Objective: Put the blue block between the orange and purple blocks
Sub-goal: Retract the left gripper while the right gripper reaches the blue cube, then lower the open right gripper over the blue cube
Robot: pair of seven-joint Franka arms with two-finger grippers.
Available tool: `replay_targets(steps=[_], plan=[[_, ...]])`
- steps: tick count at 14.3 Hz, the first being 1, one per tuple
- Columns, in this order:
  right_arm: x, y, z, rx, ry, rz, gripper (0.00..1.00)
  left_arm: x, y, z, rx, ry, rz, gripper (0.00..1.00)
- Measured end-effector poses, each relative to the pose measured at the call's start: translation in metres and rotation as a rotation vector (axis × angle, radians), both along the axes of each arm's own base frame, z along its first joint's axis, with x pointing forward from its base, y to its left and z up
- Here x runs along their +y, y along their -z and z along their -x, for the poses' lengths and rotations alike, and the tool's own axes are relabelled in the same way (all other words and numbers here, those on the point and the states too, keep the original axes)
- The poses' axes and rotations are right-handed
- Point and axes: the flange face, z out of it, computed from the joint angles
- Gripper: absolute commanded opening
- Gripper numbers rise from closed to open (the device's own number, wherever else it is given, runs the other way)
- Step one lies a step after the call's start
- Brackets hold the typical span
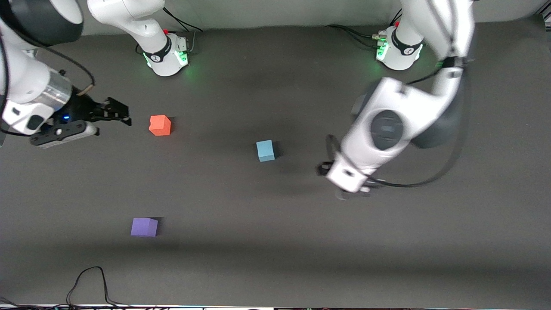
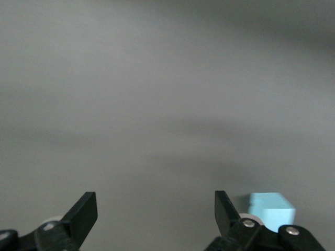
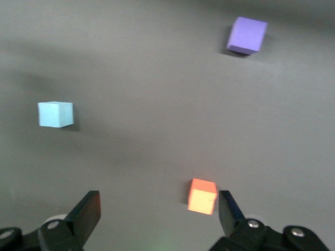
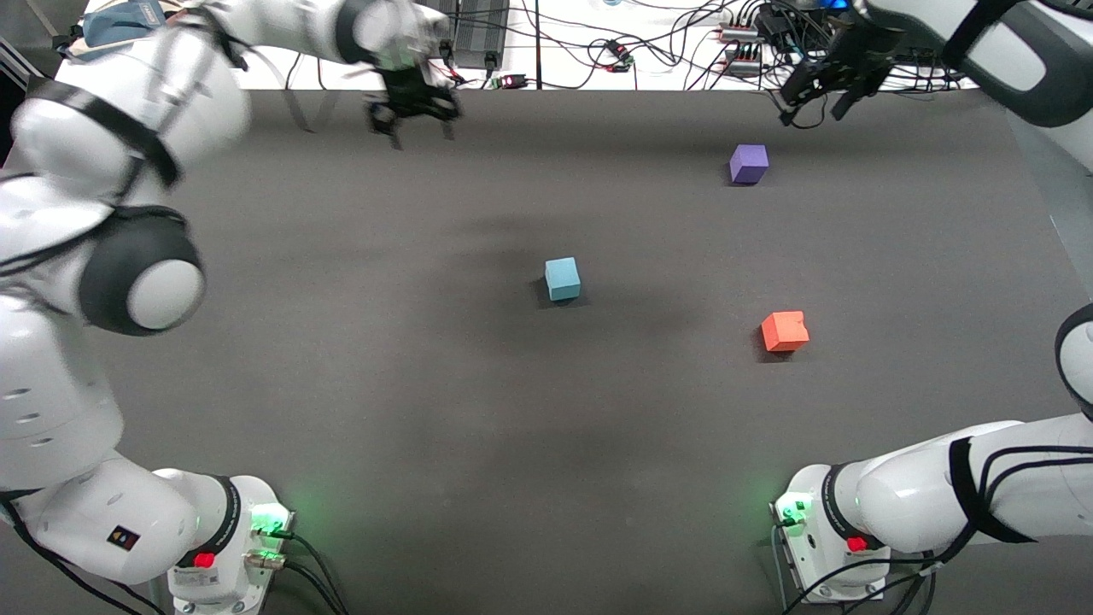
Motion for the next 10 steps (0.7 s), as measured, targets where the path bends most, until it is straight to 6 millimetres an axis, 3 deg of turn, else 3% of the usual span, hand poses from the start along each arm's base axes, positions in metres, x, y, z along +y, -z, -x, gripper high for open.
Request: replay_targets(steps=[3,6,8,10], plan=[[0.07,0.0,0.014,-0.012,0.036,0.001,1.0,0.13,-0.017,0.002,0.028,0.079,0.017,1.0],[0.167,0.008,0.041,-0.011,0.086,0.01,1.0,0.235,-0.04,0.013,0.032,0.129,0.015,1.0],[0.234,0.015,0.062,-0.016,0.135,0.015,1.0,0.273,-0.062,0.023,0.014,0.138,0.013,1.0],[0.291,0.025,0.079,-0.015,0.188,0.026,1.0,0.284,-0.086,0.034,-0.011,0.139,0.008,1.0]])
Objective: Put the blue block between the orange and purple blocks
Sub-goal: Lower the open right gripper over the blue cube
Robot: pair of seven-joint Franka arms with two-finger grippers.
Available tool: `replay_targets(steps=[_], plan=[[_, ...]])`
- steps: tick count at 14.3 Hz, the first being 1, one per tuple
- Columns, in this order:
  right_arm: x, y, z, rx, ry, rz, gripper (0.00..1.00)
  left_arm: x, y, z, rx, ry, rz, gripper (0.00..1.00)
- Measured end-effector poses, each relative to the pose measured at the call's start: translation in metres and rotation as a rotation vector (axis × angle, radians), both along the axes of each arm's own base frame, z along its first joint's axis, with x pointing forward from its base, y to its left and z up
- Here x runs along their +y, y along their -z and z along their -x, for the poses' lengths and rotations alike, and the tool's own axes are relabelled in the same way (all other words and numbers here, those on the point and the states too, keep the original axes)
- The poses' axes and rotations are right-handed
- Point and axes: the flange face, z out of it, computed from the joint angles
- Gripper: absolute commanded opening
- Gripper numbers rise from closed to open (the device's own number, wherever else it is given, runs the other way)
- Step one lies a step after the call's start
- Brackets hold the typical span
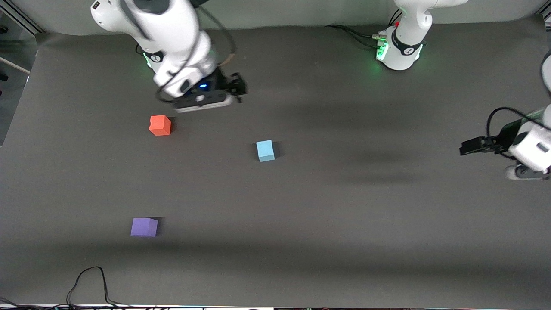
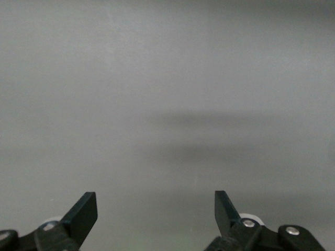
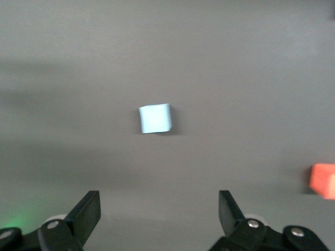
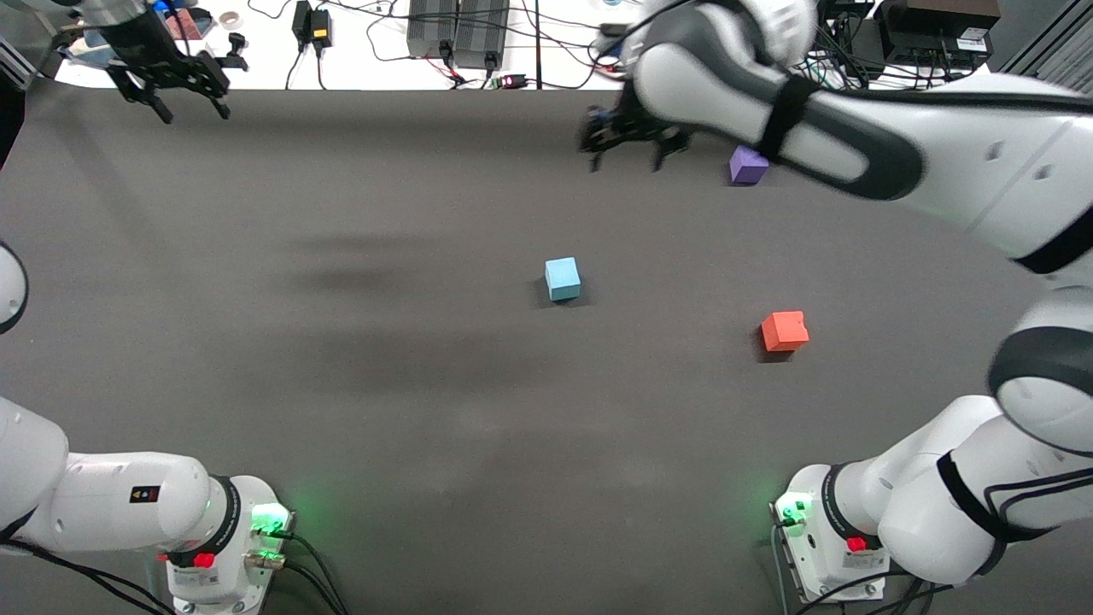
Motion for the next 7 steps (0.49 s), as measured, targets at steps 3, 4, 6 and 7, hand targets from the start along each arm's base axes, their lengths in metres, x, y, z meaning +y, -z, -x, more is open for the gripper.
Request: replay_targets(steps=[3,4,6,7], plan=[[0.052,0.029,0.019,0.021,0.012,0.036,1.0,-0.003,-0.027,0.012,-0.031,0.007,-0.009,1.0],[0.06,0.039,0.022,0.027,0.005,0.046,1.0,-0.003,-0.032,0.015,-0.038,0.01,-0.017,1.0],[0.069,0.06,0.022,0.027,-0.003,0.054,1.0,-0.003,-0.038,0.02,-0.031,0.021,-0.032,1.0],[0.071,0.072,0.022,0.02,-0.002,0.051,1.0,-0.005,-0.04,0.022,-0.03,0.028,-0.034,1.0]])
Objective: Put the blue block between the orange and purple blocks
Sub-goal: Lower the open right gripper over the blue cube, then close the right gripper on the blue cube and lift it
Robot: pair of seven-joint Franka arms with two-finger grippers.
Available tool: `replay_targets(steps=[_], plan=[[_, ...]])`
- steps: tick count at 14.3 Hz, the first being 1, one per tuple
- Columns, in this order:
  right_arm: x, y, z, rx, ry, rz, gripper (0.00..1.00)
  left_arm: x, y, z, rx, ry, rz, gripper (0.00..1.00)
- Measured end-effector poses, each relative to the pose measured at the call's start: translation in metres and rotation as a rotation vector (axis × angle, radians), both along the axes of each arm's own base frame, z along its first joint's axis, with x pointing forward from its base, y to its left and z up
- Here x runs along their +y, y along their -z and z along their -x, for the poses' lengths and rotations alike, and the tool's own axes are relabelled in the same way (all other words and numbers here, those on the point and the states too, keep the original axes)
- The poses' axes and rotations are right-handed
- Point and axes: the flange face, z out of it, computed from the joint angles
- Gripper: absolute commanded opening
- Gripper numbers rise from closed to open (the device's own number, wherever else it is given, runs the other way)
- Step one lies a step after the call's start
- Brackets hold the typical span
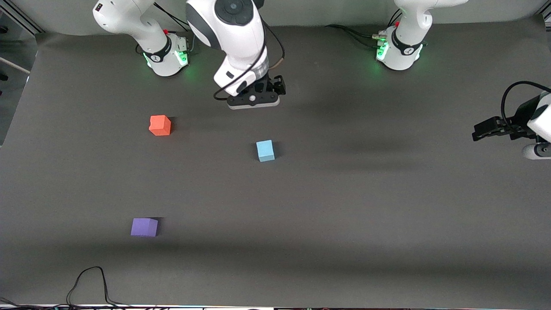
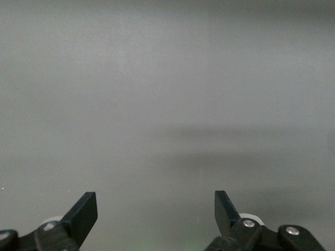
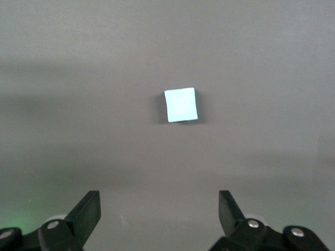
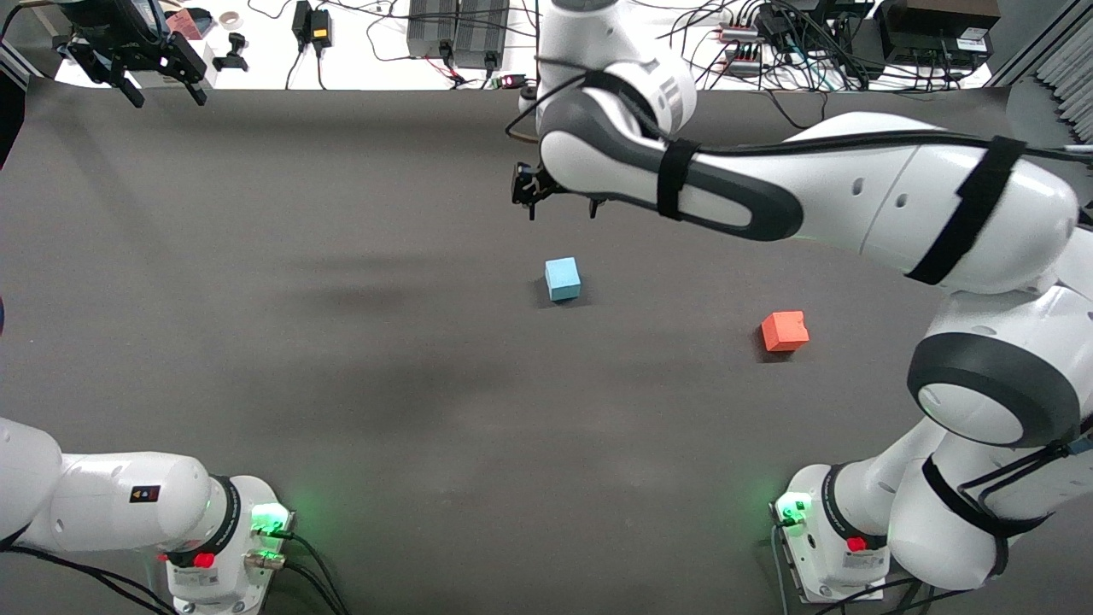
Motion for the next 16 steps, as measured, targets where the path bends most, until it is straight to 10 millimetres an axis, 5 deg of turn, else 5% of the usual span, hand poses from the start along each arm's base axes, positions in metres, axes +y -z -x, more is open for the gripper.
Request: replay_targets(steps=[12,16], plan=[[-0.019,0.225,-0.01,-0.132,-0.027,-0.012,1.0,-0.014,-0.009,0.004,0.001,0.027,-0.005,1.0],[-0.022,0.272,-0.01,-0.146,-0.031,-0.001,1.0,-0.017,-0.01,0.004,0.0,0.032,-0.005,1.0]])
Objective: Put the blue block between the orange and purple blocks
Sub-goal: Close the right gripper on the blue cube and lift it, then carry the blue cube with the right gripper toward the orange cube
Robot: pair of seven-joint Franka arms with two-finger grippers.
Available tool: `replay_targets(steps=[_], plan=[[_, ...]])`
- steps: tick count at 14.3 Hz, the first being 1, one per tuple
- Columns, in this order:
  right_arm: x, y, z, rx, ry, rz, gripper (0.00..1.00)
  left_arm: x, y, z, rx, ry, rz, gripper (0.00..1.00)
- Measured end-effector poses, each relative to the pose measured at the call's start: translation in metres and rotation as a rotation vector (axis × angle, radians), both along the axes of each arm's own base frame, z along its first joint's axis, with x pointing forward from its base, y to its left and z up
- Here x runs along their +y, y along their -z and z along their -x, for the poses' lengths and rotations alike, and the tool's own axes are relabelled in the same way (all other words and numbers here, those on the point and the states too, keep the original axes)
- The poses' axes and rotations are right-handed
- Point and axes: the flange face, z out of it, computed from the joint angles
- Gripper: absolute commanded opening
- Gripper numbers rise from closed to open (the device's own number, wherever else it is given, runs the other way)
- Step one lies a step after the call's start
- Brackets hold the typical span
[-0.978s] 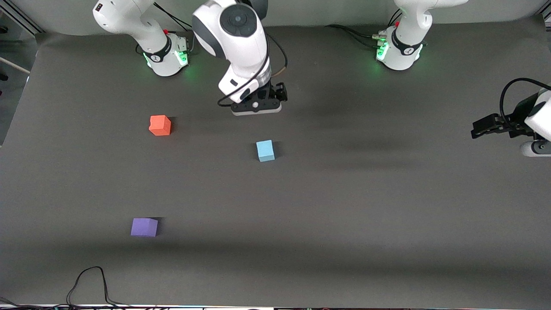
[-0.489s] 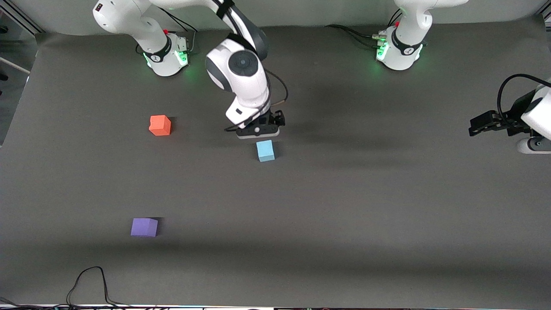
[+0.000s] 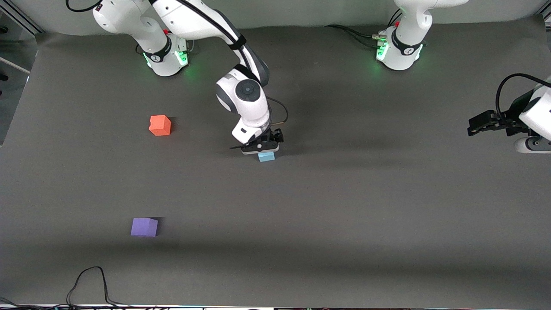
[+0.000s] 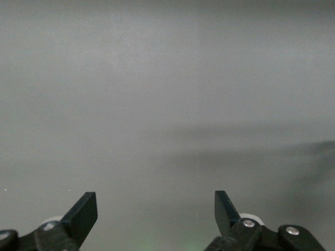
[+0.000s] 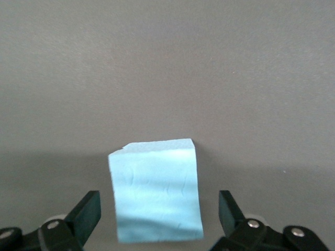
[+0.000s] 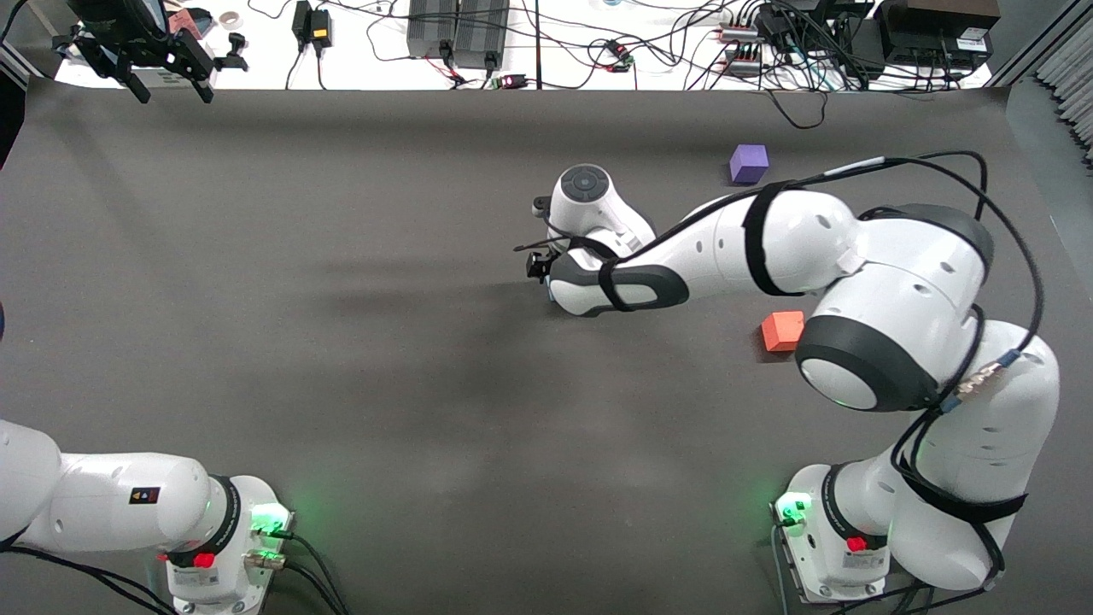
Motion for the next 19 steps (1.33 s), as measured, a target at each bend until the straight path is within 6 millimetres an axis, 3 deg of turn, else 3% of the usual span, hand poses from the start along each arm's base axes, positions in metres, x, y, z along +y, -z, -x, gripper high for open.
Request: replay_targets(steps=[4,5,7,9,10,13,15,16,19], plan=[[-0.001,0.012,-0.001,-0.007,0.0,0.001,0.97,-0.003,0.0,0.0,0.0,0.006,0.0,1.0],[-0.001,0.012,-0.001,-0.007,0.0,0.0,0.86,-0.004,0.0,0.0,0.0,0.008,0.0,1.0],[-0.001,0.012,-0.001,-0.007,0.0,0.0,0.44,-0.005,0.001,0.0,0.001,0.009,0.0,1.0],[-0.001,0.011,-0.001,-0.008,0.0,0.0,0.18,-0.005,0.001,0.0,0.001,0.009,0.0,1.0],[-0.001,0.011,-0.001,-0.009,0.001,-0.001,0.11,-0.004,0.001,0.0,0.001,0.008,0.0,1.0],[0.0,0.005,-0.007,-0.018,0.008,-0.009,0.11,-0.003,0.001,0.0,0.001,0.005,-0.001,1.0],[-0.005,-0.019,-0.021,-0.011,0.031,-0.007,0.11,-0.002,0.001,0.0,0.001,0.004,-0.001,1.0],[-0.008,-0.042,-0.031,0.005,0.048,-0.002,0.11,-0.002,0.001,0.0,0.001,0.005,-0.001,1.0],[-0.023,-0.155,-0.062,0.055,0.102,0.0,0.11,-0.005,0.001,0.0,0.001,0.01,-0.001,1.0]])
